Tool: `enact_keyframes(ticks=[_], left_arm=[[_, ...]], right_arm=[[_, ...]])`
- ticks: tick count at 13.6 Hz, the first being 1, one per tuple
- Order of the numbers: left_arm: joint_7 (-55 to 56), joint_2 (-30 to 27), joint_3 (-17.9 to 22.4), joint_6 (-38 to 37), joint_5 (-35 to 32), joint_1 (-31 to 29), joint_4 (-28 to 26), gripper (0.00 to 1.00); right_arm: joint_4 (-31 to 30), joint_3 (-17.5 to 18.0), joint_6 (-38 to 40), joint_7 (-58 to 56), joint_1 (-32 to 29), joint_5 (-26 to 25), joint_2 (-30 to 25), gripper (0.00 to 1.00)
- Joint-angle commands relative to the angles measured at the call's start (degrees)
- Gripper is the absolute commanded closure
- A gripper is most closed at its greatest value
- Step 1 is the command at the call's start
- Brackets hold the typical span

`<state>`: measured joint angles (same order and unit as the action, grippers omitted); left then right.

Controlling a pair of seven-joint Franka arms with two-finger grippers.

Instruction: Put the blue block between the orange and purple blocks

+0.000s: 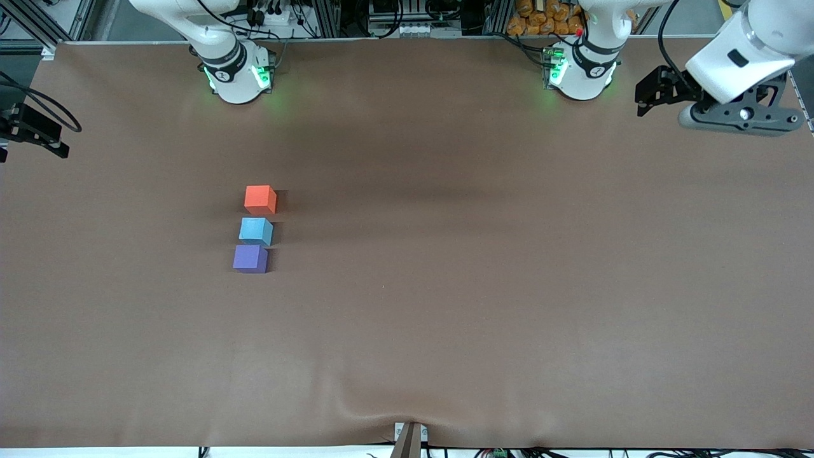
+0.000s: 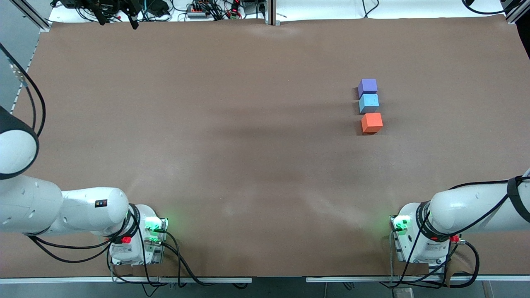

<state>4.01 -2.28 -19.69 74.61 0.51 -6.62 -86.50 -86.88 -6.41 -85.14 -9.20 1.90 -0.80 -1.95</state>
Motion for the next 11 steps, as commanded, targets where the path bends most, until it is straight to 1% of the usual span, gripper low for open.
enact_keyframes(ticks=[1,4,6,7,8,10,11], left_arm=[[-0.4,0.6,0.3,0.9,-1.3,-1.0,0.7,0.0],[-0.8,2.4,0.6,1.8,-3.5,-1.0,0.6,0.0],[-0.9,2.3,0.6,1.7,-4.3,-2.2,0.4,0.0],[-1.2,1.8,1.3,1.2,-4.2,-2.1,0.4,0.0],[-1.2,1.5,4.0,1.1,-3.8,-0.3,0.4,0.0],[-0.9,1.6,10.7,1.1,-3.5,6.9,-0.3,0.0],[-0.2,1.6,11.2,1.1,-3.5,8.1,-0.3,0.0]], right_arm=[[1.3,0.8,0.9,0.8,-1.0,0.6,0.6,0.0],[1.3,0.8,0.9,0.8,-1.0,0.6,0.6,0.0],[1.3,0.8,0.9,0.8,-0.9,0.6,0.6,0.0],[1.3,0.8,0.9,0.8,-0.9,0.6,0.6,0.0],[1.3,0.8,0.9,0.8,-0.9,0.6,0.6,0.0],[1.3,0.8,0.9,0.8,-1.0,0.6,0.5,0.0],[1.3,0.7,0.9,0.8,-1.0,0.6,0.5,0.0]])
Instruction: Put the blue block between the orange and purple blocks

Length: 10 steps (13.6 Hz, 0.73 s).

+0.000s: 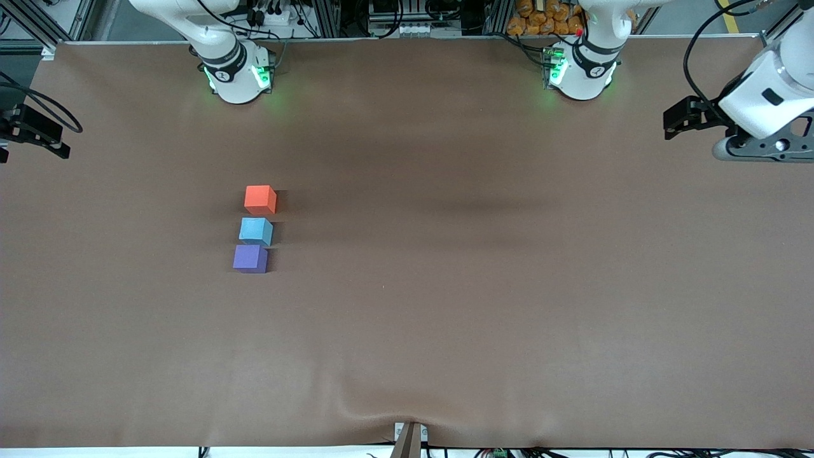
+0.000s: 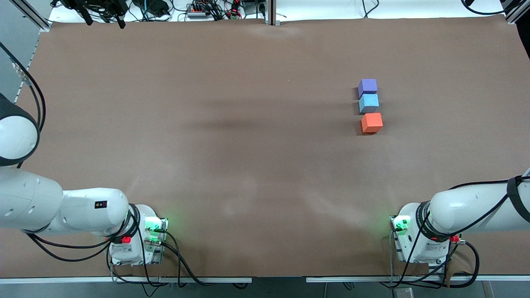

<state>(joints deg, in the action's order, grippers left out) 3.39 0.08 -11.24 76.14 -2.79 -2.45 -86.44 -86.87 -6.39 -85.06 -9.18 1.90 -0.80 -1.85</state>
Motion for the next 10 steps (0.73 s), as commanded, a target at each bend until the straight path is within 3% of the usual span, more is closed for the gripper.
enact_keyframes(ticks=[1,5,10], left_arm=[[0.5,-0.8,3.2,-0.4,-0.2,4.8,-0.2,0.0],[0.4,-1.5,6.8,-0.6,-0.4,7.7,-0.1,0.0],[0.7,-1.6,6.4,-1.8,-0.3,8.3,-0.1,0.0]], right_arm=[[1.3,0.7,0.9,0.7,-0.9,0.6,0.5,0.0],[1.0,0.7,1.2,0.7,-1.0,0.5,1.0,0.0],[1.4,0.8,3.7,0.7,-0.1,0.7,0.9,0.0]])
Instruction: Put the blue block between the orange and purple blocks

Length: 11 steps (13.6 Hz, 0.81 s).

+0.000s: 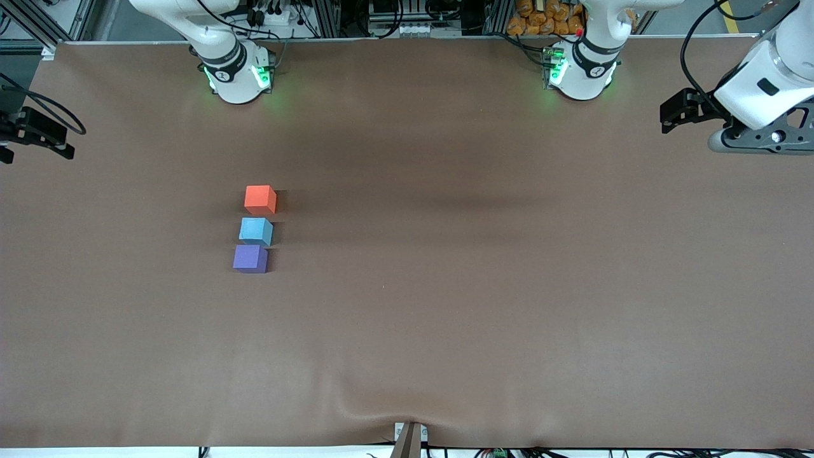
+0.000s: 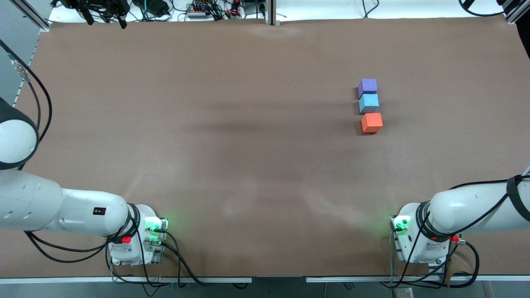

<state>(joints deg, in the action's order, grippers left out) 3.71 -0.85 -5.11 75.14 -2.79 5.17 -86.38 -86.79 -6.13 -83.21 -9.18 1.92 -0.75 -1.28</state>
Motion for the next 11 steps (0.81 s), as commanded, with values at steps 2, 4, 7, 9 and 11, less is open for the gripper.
enact_keyframes(ticks=[2,4,7,9,11], left_arm=[[0.2,-0.2,-0.1,-0.5,-0.1,-0.9,-0.1,0.0],[0.2,-0.1,-0.1,-0.4,-0.1,-0.8,0.0,0.0],[-0.9,-0.1,-0.2,1.5,0.0,-0.7,-0.4,0.0],[-2.3,-0.1,-0.3,4.8,0.0,-0.7,-1.9,0.0],[-5.9,-0.1,-0.3,6.1,0.1,-0.6,-1.9,0.0]], right_arm=[[1.7,0.5,1.6,0.2,-0.4,0.6,0.3,0.0],[1.8,0.5,1.9,0.7,-0.3,0.5,-0.1,0.0],[2.5,0.1,2.0,0.4,-1.0,1.6,0.2,0.0],[2.5,0.1,1.9,0.4,-1.0,1.6,0.3,0.0],[2.5,0.2,1.8,0.6,-0.8,1.7,0.3,0.0]])
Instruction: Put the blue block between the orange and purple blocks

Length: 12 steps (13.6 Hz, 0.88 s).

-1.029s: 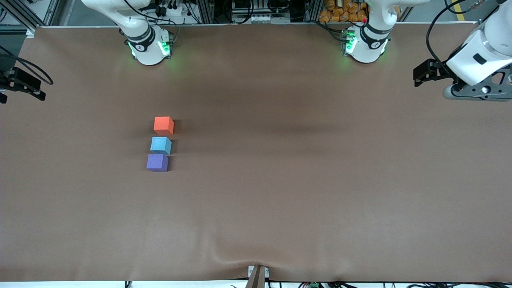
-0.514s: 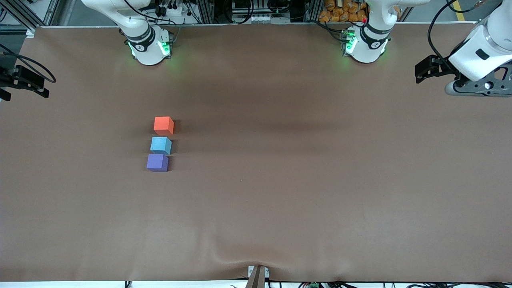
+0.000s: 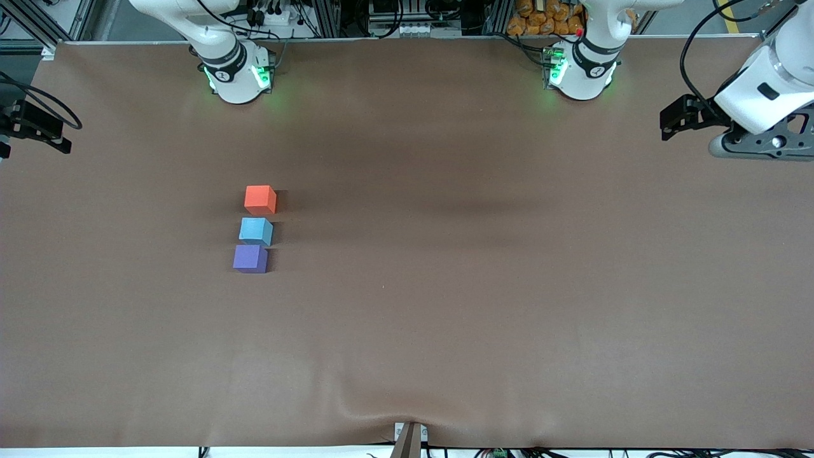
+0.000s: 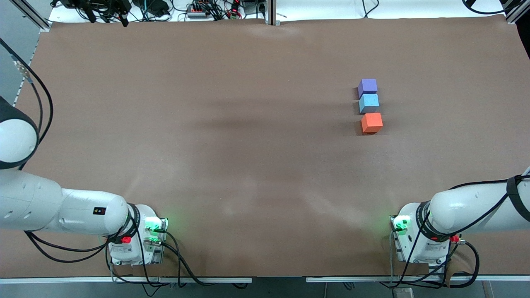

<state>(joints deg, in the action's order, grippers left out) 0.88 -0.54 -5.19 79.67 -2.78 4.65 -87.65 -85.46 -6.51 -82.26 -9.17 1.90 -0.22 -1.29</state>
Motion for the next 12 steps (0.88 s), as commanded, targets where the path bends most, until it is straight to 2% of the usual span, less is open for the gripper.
enact_keyframes(ticks=[1,6,12], left_arm=[[-4.3,-0.4,-0.2,2.2,1.5,-0.2,-0.6,0.0],[-3.4,-0.9,-0.1,2.1,2.9,-0.6,-0.7,0.0],[-3.3,-0.8,0.0,2.1,2.9,-0.6,-0.7,0.0]], right_arm=[[1.3,0.6,0.9,0.6,-0.8,1.3,0.3,0.0],[1.4,0.6,0.4,0.6,-0.8,3.5,0.3,0.0],[1.2,0.6,0.7,0.6,-1.0,3.5,0.5,0.0]])
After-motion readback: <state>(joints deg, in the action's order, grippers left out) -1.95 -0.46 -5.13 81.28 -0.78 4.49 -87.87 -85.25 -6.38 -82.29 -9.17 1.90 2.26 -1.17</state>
